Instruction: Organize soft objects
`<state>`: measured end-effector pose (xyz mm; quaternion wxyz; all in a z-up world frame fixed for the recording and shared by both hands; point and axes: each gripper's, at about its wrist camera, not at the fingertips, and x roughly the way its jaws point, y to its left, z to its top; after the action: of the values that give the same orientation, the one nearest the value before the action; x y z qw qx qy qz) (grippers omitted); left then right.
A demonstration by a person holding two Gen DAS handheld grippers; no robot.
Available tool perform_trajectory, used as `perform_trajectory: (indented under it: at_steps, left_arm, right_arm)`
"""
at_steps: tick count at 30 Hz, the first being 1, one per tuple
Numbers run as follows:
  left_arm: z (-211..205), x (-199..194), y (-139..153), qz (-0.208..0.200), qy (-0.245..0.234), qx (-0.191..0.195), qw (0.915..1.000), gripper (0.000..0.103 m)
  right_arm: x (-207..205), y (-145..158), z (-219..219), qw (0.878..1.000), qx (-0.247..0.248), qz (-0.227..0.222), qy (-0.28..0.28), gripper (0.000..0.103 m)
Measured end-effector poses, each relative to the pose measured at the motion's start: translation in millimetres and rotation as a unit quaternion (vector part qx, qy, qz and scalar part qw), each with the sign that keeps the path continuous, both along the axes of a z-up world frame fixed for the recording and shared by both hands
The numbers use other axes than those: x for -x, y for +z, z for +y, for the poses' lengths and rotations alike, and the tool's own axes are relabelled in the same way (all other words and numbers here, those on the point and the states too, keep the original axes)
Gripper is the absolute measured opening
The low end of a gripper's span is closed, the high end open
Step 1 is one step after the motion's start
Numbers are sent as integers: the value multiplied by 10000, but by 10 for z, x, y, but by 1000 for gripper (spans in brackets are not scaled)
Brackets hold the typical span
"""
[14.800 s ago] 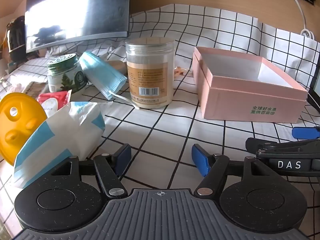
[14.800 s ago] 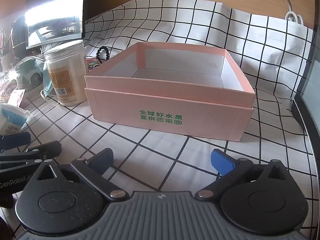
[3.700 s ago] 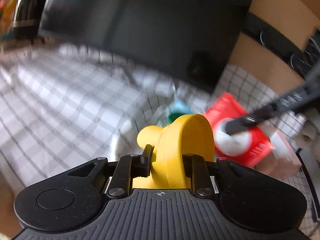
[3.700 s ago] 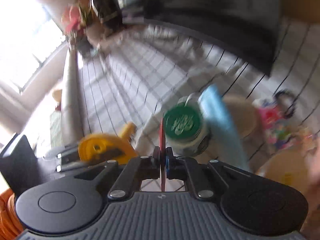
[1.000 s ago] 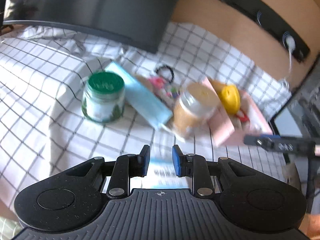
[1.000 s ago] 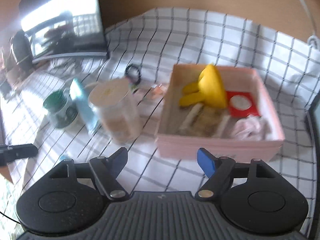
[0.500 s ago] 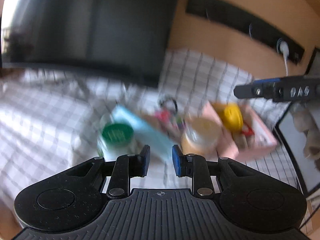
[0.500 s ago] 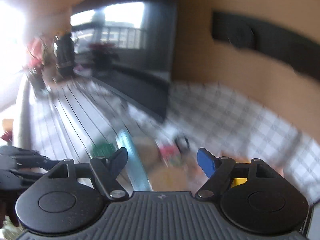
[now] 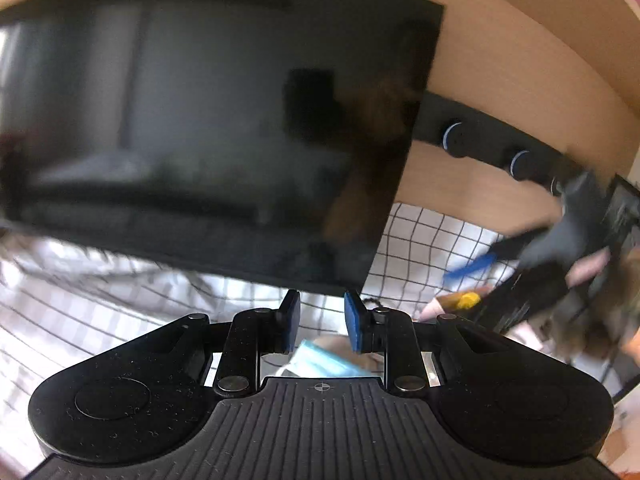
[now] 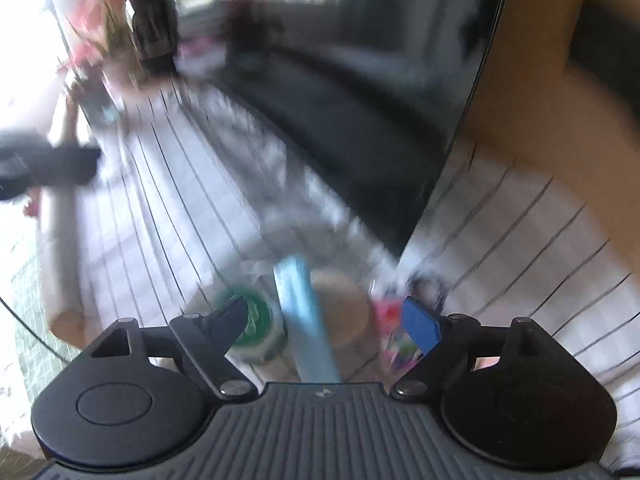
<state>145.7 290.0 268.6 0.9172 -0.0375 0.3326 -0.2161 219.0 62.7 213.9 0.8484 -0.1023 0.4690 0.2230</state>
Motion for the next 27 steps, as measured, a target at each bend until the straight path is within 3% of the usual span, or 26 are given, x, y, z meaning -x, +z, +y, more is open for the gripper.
perform_trajectory:
  at_steps: [2, 4, 7, 12, 14, 16, 17, 23, 27]
  left_arm:
    - [5, -192, -291, 425, -34, 71, 9991, 27]
    - [-29, -385, -565, 768, -111, 20, 9970, 27]
    - [-66, -717, -909, 1171, -336, 157, 9924, 27]
    - [-192, -1253, -1375, 1665, -493, 566, 9832, 27]
    - [-265, -1475, -1531, 1867, -613, 629, 9785, 27]
    - [-345, -1675, -1701, 2010, -675, 547, 9757, 27]
    - [-391, -1781, -1790, 2114, -687, 516, 9736, 27]
    - [-461, -2113, -2157, 2680, -986, 377, 9576, 27]
    - [-404, -2188, -2336, 3075, -1187, 790, 9408, 27]
  right_arm:
    - [-68, -419, 117, 9991, 380, 195, 16, 80]
    - [-130, -747, 222, 9973, 651, 304, 119, 62]
    - [-230, -997, 240, 9966, 622, 544, 56, 55]
    - [-447, -851, -89, 9970, -77, 499, -594, 54]
    - [-477, -860, -147, 9966, 137, 315, -747, 47]
    - [-522, -978, -185, 9950, 134, 603, -784, 30]
    - [-551, -1032, -203, 9934, 63, 788, -832, 28]
    - [-618, -1205, -188, 9890, -190, 1102, -973, 27]
    - [-675, -1306, -130, 9883, -92, 1200, -939, 27]
